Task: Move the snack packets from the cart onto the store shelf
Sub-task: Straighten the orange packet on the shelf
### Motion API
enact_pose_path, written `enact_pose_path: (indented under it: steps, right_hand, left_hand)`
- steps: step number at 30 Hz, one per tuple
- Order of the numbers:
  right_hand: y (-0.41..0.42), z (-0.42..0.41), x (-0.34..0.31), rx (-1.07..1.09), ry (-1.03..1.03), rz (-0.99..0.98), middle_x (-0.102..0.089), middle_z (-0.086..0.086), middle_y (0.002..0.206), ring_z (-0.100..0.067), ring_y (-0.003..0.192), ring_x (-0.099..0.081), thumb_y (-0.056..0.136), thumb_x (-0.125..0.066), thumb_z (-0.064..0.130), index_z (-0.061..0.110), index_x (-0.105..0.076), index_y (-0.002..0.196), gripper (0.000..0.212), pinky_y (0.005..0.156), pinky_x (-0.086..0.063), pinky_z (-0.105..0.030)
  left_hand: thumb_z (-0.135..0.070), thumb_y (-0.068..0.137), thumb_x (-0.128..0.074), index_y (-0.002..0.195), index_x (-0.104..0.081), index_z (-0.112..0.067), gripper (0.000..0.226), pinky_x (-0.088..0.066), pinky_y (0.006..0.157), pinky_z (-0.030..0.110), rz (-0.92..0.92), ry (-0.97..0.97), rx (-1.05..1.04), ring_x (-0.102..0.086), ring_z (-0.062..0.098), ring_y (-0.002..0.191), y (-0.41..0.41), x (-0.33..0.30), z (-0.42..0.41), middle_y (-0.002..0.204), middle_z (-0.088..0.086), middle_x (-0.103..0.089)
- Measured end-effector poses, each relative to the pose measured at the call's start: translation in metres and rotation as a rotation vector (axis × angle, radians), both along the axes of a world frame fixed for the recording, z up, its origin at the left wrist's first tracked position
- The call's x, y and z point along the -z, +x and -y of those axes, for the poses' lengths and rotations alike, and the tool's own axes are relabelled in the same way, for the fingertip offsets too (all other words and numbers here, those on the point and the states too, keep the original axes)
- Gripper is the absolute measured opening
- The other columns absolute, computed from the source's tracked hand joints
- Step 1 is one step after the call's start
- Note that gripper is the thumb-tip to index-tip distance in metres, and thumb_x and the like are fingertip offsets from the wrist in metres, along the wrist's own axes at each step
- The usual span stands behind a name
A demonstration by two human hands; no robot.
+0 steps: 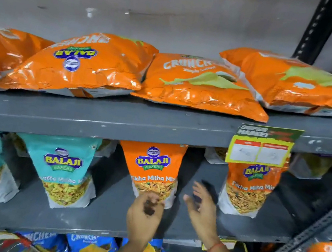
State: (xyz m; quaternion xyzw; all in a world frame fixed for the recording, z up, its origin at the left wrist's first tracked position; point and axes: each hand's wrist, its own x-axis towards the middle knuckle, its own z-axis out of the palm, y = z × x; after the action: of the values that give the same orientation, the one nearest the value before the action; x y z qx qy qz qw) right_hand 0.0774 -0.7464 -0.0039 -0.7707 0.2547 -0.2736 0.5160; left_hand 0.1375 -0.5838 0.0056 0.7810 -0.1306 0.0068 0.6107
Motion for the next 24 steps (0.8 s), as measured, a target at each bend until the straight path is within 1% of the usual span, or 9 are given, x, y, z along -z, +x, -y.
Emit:
enact_pose_path:
  steps: [3, 5, 7, 9, 11, 12, 14, 19, 24]
  right_hand:
    - [-0.034, 0.030, -0.012, 0.415, -0.029, 0.271, -0.064, -0.005, 0.107, -0.014, 0.094, -0.061, 0.089, -0.061, 0.015, 0.033, -0.058, 0.109, 0.027, 0.069, -0.046, -0.004]
    - [-0.060, 0.056, -0.014, 0.584, -0.012, 0.380, -0.060, -0.010, 0.108, -0.009, 0.092, -0.058, 0.092, -0.054, 0.011, 0.022, -0.055, 0.111, 0.022, 0.069, -0.043, -0.001]
    - [-0.085, 0.083, -0.010, 0.662, 0.024, 0.381, -0.054, -0.006, 0.108, 0.001, 0.089, -0.055, 0.093, -0.048, 0.011, 0.015, -0.050, 0.115, 0.023, 0.074, -0.041, -0.002]
    - [-0.103, 0.110, -0.001, 0.592, 0.181, 0.273, -0.051, -0.006, 0.113, -0.010, 0.101, -0.054, 0.094, -0.047, 0.005, 0.016, -0.045, 0.125, 0.033, 0.088, -0.044, -0.015]
    - [-0.112, 0.130, 0.007, 0.381, 0.333, 0.108, -0.048, -0.008, 0.132, -0.026, 0.119, -0.048, 0.094, -0.048, 0.001, 0.011, -0.037, 0.139, 0.047, 0.104, -0.040, -0.041]
    - [-0.112, 0.136, 0.010, 0.284, 0.348, 0.037, -0.046, -0.007, 0.138, -0.029, 0.126, -0.046, 0.093, -0.050, 0.002, 0.012, -0.036, 0.141, 0.051, 0.108, -0.038, -0.046]
    - [-0.110, 0.140, 0.014, 0.178, 0.303, -0.056, -0.050, -0.005, 0.141, -0.025, 0.129, -0.048, 0.091, -0.056, 0.005, 0.018, -0.041, 0.139, 0.051, 0.108, -0.039, -0.044]
    - [-0.110, 0.142, 0.014, 0.184, 0.331, -0.120, -0.054, 0.002, 0.132, -0.020, 0.121, -0.051, 0.090, -0.060, 0.013, 0.028, -0.040, 0.139, 0.055, 0.106, -0.041, -0.043]
    - [-0.111, 0.140, 0.012, 0.217, 0.310, -0.070, -0.057, 0.000, 0.125, -0.018, 0.115, -0.053, 0.089, -0.058, 0.003, 0.035, -0.045, 0.124, 0.049, 0.099, -0.041, -0.037]
  left_hand:
    - [-0.027, 0.073, -0.073, 0.087, -0.065, -0.035, 0.018, -0.052, 0.058, 0.014, -0.012, 0.012, 0.221, -0.066, 0.008, 0.067, -0.016, -0.006, 0.050, 0.067, -0.006, -0.066]
    - [-0.022, 0.074, -0.076, 0.100, -0.066, -0.032, 0.029, -0.052, 0.067, 0.010, -0.052, 0.066, 0.358, -0.067, 0.002, 0.073, -0.020, -0.007, 0.083, 0.075, -0.008, -0.068]
    - [-0.016, 0.076, -0.075, 0.116, -0.063, -0.017, 0.042, -0.057, 0.083, 0.024, -0.160, 0.130, 0.489, -0.069, 0.009, 0.081, -0.022, -0.006, 0.111, 0.091, -0.002, -0.069]
    - [-0.013, 0.077, -0.075, 0.124, -0.057, -0.012, 0.050, -0.055, 0.091, 0.037, -0.221, 0.180, 0.554, -0.070, 0.022, 0.089, -0.023, -0.005, 0.134, 0.106, 0.008, -0.068]
    - [-0.016, 0.075, -0.076, 0.123, -0.056, -0.014, 0.052, -0.054, 0.087, 0.032, -0.245, 0.207, 0.566, -0.069, 0.019, 0.091, -0.025, -0.005, 0.151, 0.109, 0.006, -0.068]
    - [-0.019, 0.075, -0.077, 0.120, -0.058, -0.016, 0.049, -0.053, 0.083, 0.029, -0.246, 0.208, 0.558, -0.068, 0.017, 0.090, -0.026, -0.004, 0.157, 0.107, 0.004, -0.069]
    - [-0.019, 0.075, -0.076, 0.113, -0.064, -0.016, 0.039, -0.054, 0.079, 0.028, -0.244, 0.184, 0.516, -0.070, 0.017, 0.091, -0.029, -0.001, 0.165, 0.102, 0.006, -0.075]
    - [-0.014, 0.075, -0.074, 0.108, -0.069, -0.016, 0.033, -0.056, 0.082, 0.030, -0.247, 0.132, 0.433, -0.071, 0.014, 0.088, -0.033, 0.008, 0.175, 0.097, 0.008, -0.077]
    - [-0.013, 0.074, -0.075, 0.111, -0.067, -0.017, 0.038, -0.055, 0.091, 0.039, -0.275, 0.089, 0.441, -0.070, 0.016, 0.095, -0.037, 0.013, 0.173, 0.104, 0.010, -0.075]
